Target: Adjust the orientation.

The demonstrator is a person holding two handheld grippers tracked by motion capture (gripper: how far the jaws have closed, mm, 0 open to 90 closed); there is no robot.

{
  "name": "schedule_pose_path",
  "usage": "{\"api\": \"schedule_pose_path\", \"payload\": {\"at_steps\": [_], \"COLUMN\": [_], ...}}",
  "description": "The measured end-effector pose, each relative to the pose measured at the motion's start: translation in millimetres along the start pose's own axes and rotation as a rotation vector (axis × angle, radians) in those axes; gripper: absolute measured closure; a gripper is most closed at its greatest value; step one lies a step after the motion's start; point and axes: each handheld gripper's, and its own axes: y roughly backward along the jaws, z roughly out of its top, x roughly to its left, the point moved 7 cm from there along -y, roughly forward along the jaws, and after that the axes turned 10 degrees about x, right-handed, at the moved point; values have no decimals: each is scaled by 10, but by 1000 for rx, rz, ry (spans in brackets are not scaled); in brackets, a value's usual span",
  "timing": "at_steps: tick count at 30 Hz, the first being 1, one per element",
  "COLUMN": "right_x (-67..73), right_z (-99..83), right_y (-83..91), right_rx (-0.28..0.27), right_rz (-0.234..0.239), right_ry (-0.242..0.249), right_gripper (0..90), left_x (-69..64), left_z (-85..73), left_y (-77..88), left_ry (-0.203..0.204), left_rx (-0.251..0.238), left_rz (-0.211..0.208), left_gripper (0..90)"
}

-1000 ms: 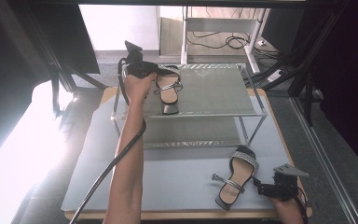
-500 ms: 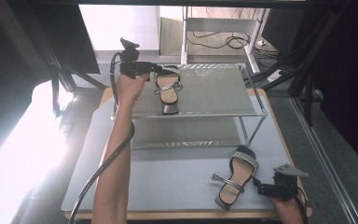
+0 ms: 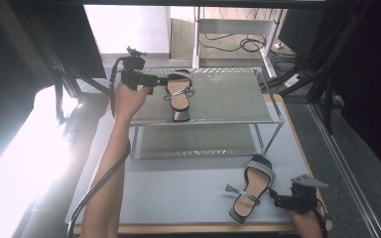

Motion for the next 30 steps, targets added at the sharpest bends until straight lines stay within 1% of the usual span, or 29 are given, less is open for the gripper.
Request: {"api": "schedule_pose_path", "payload": {"at_steps": [4,8,11,14,18,23,26,30], "right_x": [-1,0,0,1,1,1,1,1], "right_z": [0,1,1,1,1,1,1,1], "right_y": [0,-1,-1,-1,-1,-1,-1,-1], "right_rx": [-1,-1,-2,-1,-2,-2,-2,-1], "right_rz": [-1,-1,-1,-1,-1,-2,-2,-2], "right_ry": [1,-1,-1,-1,-1,-1,-1,-2], "right_gripper": [3,3,3,3,3,3,3,3], "left_x": [3,13,25,25,-8,-58,-83,-126], "left_z": [-61,-138,-191,-240,-325,-440,-523,-628], "left_y": [49,72,95,130,197,275,305,332], "left_ry": [-19,-38,-35,-46,-77,-92,-108,-121], "left_rx": [-18,-23,-36,-40,-46,-62,-58,-59], "left_rz": [4,11,2,2,5,-8,-5,-12], "left_gripper": [0,0,0,0,0,2,3,4]}}
